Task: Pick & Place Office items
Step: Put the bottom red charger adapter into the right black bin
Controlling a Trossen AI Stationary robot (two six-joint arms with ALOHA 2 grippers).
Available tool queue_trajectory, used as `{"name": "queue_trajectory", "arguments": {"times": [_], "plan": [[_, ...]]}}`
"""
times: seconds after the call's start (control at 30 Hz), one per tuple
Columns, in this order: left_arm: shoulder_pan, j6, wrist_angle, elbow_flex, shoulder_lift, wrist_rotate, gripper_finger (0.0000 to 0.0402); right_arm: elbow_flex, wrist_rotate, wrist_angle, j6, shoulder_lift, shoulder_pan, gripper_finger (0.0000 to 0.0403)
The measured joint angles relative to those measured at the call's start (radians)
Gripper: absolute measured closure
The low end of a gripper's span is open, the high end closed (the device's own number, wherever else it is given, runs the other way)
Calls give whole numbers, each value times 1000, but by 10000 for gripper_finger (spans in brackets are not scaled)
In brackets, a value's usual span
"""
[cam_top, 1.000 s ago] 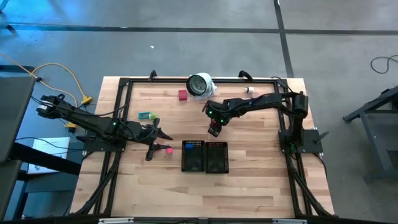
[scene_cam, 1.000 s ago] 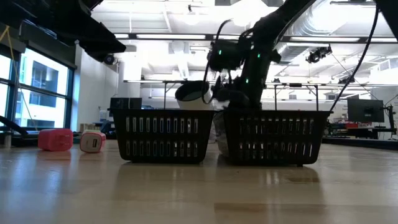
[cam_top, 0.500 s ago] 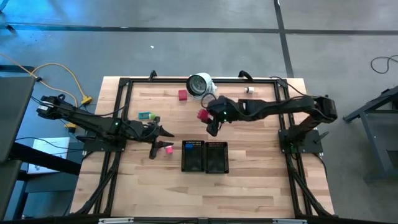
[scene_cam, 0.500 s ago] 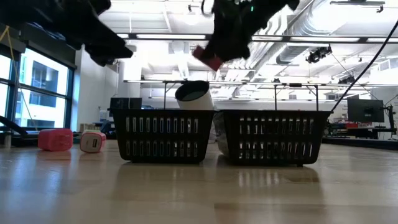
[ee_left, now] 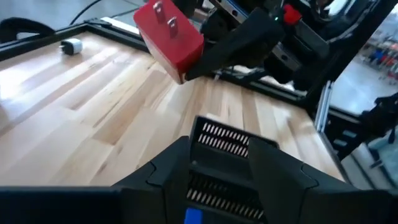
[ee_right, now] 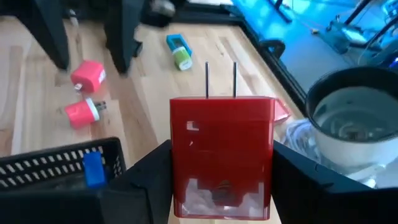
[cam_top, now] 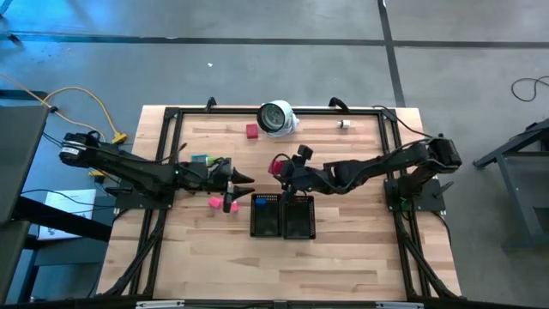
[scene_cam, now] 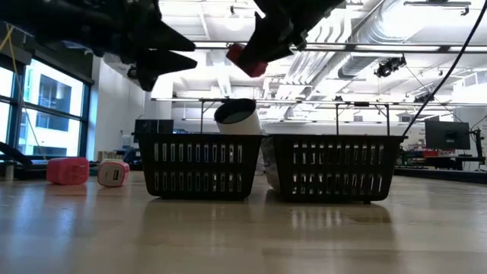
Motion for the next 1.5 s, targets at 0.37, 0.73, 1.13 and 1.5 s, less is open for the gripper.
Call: {"name": "queue_trajectory", "arguments": {"times": [0.37,0.73,1.13,1.5], "plan": [[35,-43,266,2,138,-3,242,0,92,50,-44,0,44,205],[47,-35,262,78,137,-37,242,0,158,154,-105,78,59,205],[47,-39,267,96,178,-79,242,-1,176,198,-125,89,58,205],[45,-20,242,130,235,-151,242,-5,213,158,-108,91,60,205]]}}
